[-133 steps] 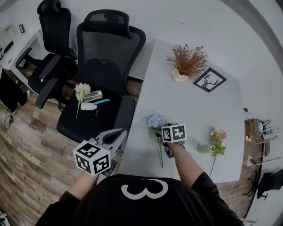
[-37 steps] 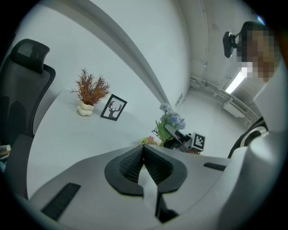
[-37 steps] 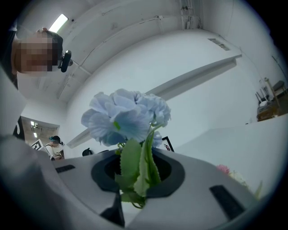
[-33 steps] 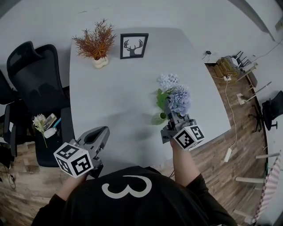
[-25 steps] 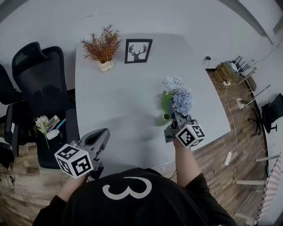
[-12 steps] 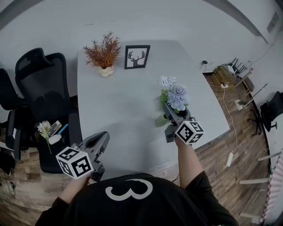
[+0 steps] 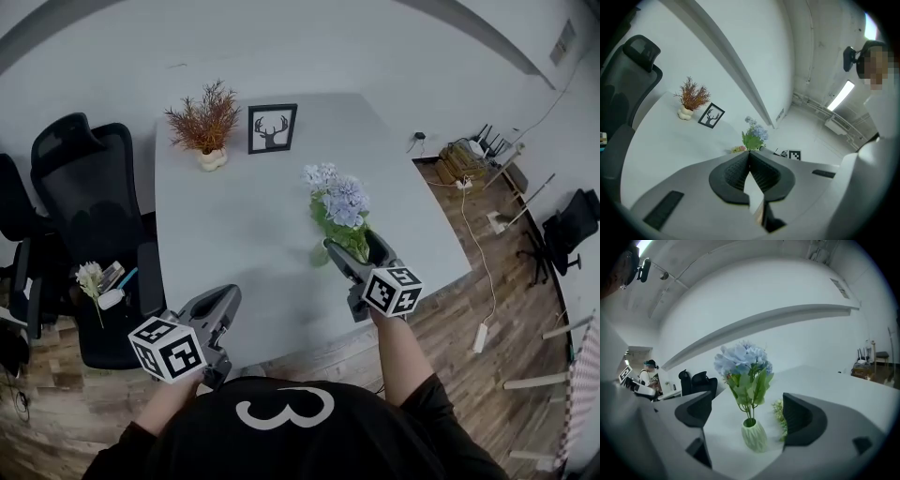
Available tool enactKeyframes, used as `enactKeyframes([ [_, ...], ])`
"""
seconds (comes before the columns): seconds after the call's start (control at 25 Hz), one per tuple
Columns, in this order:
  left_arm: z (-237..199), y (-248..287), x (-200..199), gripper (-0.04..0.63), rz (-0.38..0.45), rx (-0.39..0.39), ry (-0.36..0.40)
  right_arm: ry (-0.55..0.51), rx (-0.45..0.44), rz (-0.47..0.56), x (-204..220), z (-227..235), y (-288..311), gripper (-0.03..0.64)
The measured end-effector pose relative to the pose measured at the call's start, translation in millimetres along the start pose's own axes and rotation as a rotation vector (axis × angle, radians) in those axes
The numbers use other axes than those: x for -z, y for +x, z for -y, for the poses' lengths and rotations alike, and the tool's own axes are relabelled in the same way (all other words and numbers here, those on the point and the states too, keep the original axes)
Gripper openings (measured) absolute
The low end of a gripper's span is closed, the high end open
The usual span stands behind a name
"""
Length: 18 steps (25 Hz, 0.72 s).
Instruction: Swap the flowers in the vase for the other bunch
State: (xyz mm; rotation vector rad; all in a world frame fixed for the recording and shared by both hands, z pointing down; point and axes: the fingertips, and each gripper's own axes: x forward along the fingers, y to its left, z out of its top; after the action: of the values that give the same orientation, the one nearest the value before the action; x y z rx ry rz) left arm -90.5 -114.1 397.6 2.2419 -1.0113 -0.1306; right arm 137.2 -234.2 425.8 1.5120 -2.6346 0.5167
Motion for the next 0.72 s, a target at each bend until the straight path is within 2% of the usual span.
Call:
enactKeyframes([
  [0.2,41,-5,0,0.011,0.012,0.009,0.069,-0.057,-0.037,0.038,-25,-19,-54,0.453],
  [0.36,79,-11,-2,0.011,0.015,0.024,0.184,-0.05,-0.185,0.126,-57,-65,-100,0.431],
  [0.4,90,-12,-1,0.011,0.017,0.032,0.21,-0.053,-0.223,0.143,-63,-78,-112,0.386],
  [0.6,152,-18,7,0.011,0.032,0.088,0.311,-0.049,-0.401,0.218,-83,-129,-175,0.079],
  [0.68,175,-20,12,0.011,0.041,0.117,0.338,-0.028,-0.498,0.213,-82,-147,-199,0.01],
  [0.72,185,-22,16,0.011,0.043,0.13,0.346,-0.015,-0.543,0.196,-79,-154,-209,0.009],
])
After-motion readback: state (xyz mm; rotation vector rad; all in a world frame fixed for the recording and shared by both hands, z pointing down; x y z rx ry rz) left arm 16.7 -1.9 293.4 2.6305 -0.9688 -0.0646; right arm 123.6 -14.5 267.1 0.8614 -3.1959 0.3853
